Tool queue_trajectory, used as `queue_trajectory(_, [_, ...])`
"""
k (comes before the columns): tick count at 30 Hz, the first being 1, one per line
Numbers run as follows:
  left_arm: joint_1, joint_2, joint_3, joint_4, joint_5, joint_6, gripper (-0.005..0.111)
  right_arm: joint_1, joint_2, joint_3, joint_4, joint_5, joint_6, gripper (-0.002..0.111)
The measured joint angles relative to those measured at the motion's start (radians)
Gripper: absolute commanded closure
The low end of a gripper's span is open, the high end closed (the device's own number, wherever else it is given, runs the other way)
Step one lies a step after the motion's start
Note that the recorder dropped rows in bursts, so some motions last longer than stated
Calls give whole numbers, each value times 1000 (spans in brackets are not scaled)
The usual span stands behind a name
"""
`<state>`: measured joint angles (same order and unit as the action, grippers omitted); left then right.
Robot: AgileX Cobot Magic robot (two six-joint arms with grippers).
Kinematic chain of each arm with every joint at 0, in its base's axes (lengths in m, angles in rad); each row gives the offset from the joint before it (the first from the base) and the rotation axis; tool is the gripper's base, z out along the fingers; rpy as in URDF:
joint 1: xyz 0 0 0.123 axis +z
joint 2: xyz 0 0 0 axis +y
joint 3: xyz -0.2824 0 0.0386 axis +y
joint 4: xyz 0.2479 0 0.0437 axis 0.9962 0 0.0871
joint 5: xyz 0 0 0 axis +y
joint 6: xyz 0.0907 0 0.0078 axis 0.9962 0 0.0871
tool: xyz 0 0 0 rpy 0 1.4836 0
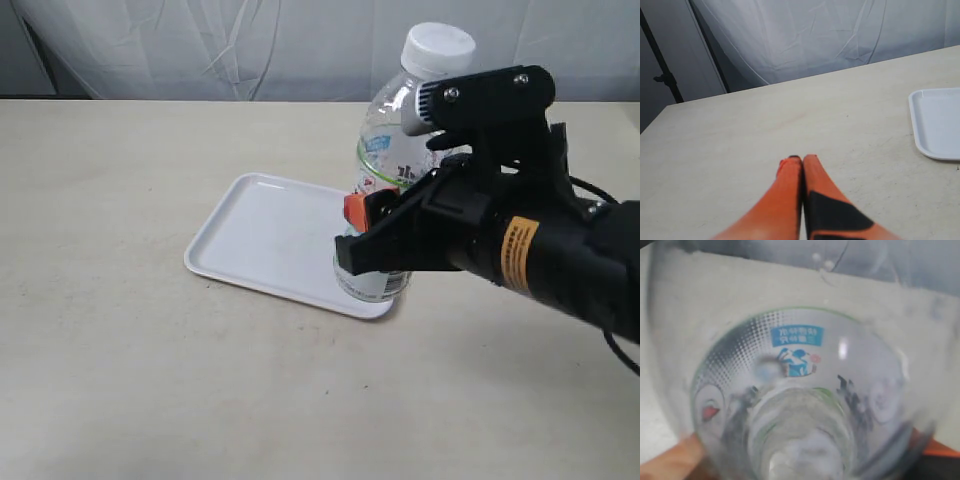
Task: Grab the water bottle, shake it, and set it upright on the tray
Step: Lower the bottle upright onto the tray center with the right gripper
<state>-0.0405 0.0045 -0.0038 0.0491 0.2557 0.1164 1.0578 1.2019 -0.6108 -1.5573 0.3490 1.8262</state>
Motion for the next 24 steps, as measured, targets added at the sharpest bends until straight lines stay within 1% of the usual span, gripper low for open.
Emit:
queue_trajectory(1, [0,0,0,0,0,0,106,-69,8,-2,-22,-86,0,109])
queue_trajectory(4, [0,0,0,0,0,0,106,-230,41,-4,-56,-316,0,109])
queue_trajectory(6, [0,0,0,0,0,0,106,-321,67,-10,-64,-434,0,109])
queue_trajectory(7, [0,0,0,0,0,0,106,-361,83,-17,-68,-478,2,109])
queue_trajectory(9, [0,0,0,0,0,0,106,-409,111,-30,-74,-519,-8,109])
queue_trajectory(12, [0,0,0,0,0,0,106,-436,156,-60,-78,-529,-107,109])
queue_trajectory(15, [0,0,0,0,0,0,106,-443,213,-107,-12,-555,-251,109])
queue_trajectory(17, [0,0,0,0,0,0,106,-447,259,-149,73,-624,-369,109])
queue_trajectory(19, [0,0,0,0,0,0,106,-452,304,-197,129,-711,-445,109])
queue_trajectory(22, [0,0,0,0,0,0,106,-454,380,-266,157,-823,-490,109])
queue_trajectory(24, [0,0,0,0,0,0,106,-454,433,-300,172,-856,-518,109])
